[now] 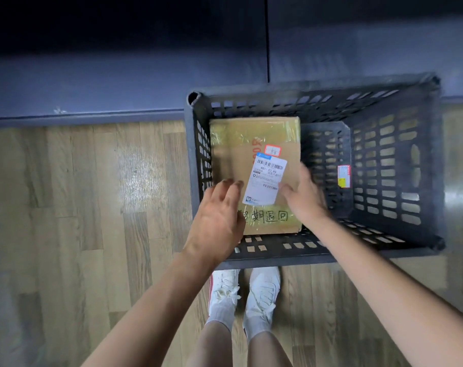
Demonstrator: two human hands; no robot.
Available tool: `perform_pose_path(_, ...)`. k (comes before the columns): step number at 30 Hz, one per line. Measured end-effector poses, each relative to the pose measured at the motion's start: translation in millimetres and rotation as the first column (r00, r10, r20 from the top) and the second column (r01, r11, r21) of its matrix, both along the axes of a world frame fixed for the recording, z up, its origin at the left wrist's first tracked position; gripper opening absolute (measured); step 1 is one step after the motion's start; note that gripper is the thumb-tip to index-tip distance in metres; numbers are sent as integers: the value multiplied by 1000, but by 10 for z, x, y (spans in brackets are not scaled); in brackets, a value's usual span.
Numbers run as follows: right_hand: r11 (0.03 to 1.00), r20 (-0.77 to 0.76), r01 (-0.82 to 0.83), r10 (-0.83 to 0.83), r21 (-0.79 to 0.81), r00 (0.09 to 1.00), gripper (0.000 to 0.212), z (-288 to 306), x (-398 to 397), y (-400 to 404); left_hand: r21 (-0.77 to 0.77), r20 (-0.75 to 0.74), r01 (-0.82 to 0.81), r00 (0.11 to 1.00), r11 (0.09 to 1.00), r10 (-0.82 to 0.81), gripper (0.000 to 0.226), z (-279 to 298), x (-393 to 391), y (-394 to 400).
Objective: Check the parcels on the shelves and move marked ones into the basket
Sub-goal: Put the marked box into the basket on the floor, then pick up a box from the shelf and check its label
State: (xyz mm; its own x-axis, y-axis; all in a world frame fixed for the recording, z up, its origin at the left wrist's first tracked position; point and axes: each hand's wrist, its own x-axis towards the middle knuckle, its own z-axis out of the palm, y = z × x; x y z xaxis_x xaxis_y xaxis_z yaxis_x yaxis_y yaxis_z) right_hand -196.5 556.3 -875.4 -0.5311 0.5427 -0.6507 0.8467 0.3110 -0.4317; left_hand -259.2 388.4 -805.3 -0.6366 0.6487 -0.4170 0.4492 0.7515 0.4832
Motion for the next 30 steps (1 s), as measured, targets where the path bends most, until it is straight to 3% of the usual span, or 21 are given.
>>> perform_pose_path(6, 974, -281, -224, 220, 18, 934, 58, 1453, -73, 115, 26, -29, 45, 999, 999, -44, 53, 989, -206, 90)
perform_pose_path(10, 923, -343, -361, 384, 131, 857, 57, 2426, -110, 194, 67, -61, 20, 998, 998, -16, 81, 1795, -343, 70)
perform_pose_path(13, 879, -375, -421, 476, 222, 796, 57, 3135, -111, 227, 109, -150, 7, 989, 994, 9, 82, 2396, -405, 14)
perform_pose_path(18, 872, -500, -357, 486, 335, 717, 49, 4405, -185, 284, 243, -288, 25, 957, 970, 48, 81, 3456, -483, -79)
perform_pose_path(22, 842, -591, -283, 527, 459, 611, 50, 5469, -254, 284, 353, -372, 56, 924, 934, 85, 61, 4427, -550, -55)
perform_pose_path(30, 755, -674, -191, 649, 627, 353, 56, 7291, -310, 199, 526, -593, 183, 779, 830, 204, 50, 6334, -668, -129)
